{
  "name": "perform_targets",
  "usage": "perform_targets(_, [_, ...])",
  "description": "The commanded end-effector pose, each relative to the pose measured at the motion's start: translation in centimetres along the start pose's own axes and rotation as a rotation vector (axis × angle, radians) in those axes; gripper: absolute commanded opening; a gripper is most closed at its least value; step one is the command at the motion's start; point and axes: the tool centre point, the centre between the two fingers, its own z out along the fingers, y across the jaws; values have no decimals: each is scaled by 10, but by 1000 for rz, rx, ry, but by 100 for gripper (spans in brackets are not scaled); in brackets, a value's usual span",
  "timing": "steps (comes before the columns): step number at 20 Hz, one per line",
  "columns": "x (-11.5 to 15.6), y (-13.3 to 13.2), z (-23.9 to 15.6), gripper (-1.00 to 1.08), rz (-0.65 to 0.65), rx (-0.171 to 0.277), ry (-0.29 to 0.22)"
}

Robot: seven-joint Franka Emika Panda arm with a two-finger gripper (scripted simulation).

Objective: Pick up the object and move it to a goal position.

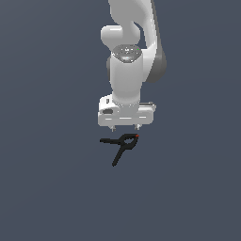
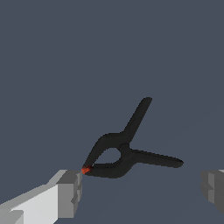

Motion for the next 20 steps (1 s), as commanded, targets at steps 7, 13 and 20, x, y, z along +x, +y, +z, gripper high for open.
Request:
perform_targets(7, [0,-12,0,68,-11,15,3])
perform_targets(13, [0,-13,1,68,-6,17,2])
perform_targets(20, [-2,-18,9,68,54,20,-4])
